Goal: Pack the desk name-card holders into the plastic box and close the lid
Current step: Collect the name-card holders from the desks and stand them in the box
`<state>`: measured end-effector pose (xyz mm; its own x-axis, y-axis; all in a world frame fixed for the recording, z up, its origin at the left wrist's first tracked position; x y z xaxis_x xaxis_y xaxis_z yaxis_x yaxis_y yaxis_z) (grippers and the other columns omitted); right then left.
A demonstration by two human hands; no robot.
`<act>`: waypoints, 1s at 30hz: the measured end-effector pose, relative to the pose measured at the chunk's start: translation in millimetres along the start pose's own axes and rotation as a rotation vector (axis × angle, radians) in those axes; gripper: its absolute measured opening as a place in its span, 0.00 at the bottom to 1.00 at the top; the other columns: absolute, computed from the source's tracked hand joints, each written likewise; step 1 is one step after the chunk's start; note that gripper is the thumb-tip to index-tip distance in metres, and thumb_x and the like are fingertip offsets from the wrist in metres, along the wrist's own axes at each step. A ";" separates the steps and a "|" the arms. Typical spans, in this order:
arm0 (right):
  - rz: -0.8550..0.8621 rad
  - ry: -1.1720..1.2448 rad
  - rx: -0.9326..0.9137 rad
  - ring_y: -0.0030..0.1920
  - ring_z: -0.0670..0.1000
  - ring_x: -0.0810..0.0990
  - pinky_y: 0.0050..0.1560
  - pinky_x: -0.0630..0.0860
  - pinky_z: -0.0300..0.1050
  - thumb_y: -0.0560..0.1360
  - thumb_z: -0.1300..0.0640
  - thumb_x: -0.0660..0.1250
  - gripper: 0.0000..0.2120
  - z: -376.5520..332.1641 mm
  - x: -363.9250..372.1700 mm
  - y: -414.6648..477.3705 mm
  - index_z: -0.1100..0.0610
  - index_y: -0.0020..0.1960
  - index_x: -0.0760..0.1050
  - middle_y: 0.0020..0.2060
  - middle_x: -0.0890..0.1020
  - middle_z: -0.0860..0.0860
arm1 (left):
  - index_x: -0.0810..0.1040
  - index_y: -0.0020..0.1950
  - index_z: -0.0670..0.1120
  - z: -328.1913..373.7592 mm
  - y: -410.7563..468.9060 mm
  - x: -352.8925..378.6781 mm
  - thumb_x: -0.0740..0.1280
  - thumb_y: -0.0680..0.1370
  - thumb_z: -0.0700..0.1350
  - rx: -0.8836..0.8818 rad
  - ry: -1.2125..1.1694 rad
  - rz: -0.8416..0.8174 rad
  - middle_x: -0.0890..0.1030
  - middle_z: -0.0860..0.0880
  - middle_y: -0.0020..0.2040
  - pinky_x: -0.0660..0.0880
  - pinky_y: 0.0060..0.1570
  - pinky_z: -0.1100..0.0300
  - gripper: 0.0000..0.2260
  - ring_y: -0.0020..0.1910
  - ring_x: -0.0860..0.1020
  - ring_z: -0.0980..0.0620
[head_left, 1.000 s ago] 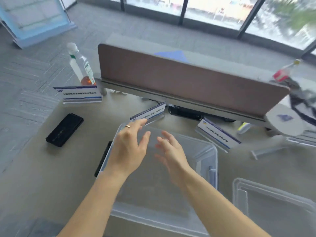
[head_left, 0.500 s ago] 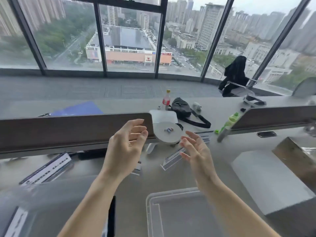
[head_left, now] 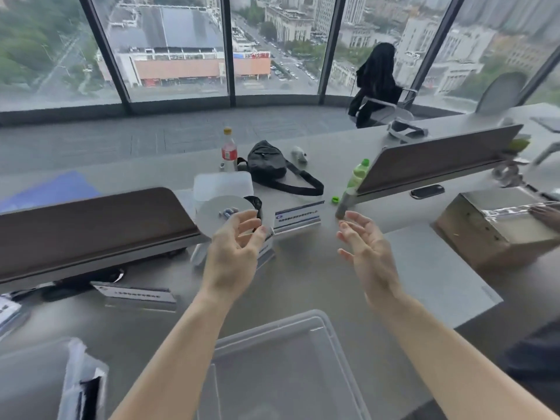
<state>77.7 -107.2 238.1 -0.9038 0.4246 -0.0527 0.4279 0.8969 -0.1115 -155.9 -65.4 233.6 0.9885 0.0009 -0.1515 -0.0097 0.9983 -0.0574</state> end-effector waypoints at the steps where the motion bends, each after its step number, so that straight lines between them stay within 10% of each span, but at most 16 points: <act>1: 0.010 -0.011 0.002 0.62 0.50 0.79 0.62 0.78 0.52 0.81 0.55 0.65 0.11 3.1 -2.9 9.1 0.46 0.62 0.74 0.57 0.81 0.47 | 0.80 0.66 0.54 -7.8 7.9 12.0 0.70 0.81 0.48 -0.010 -0.005 -0.012 0.83 0.56 0.60 0.81 0.63 0.48 0.13 0.59 0.83 0.57; 21: -0.011 -0.102 0.340 0.66 0.51 0.74 0.68 0.69 0.49 0.82 0.55 0.60 0.16 234.6 -0.6 281.3 0.53 0.70 0.71 0.66 0.77 0.51 | 0.48 0.86 0.50 -218.4 185.1 195.8 0.60 0.85 0.46 -0.501 -0.063 0.091 0.53 0.52 0.86 0.54 0.81 0.49 0.32 0.84 0.54 0.51; 30: -0.039 -0.144 0.243 0.76 0.50 0.65 0.72 0.60 0.44 0.82 0.54 0.60 0.28 286.8 31.6 368.9 0.50 0.80 0.56 0.78 0.63 0.48 | 0.57 0.82 0.50 -272.5 257.7 218.6 0.64 0.82 0.46 -0.414 -0.005 0.191 0.70 0.49 0.78 0.63 0.77 0.48 0.29 0.75 0.69 0.46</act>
<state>206.9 201.7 -89.3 -0.9179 0.3526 -0.1819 0.3956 0.8490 -0.3503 16.4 176.2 -83.2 0.9639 0.1840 -0.1926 -0.2503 0.8730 -0.4186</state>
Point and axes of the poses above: each hand's wrist, its own y-axis towards the middle knuckle, its own x-axis out of the palm, z = x × y, the point moved 5 cm from there along y, towards the middle knuckle
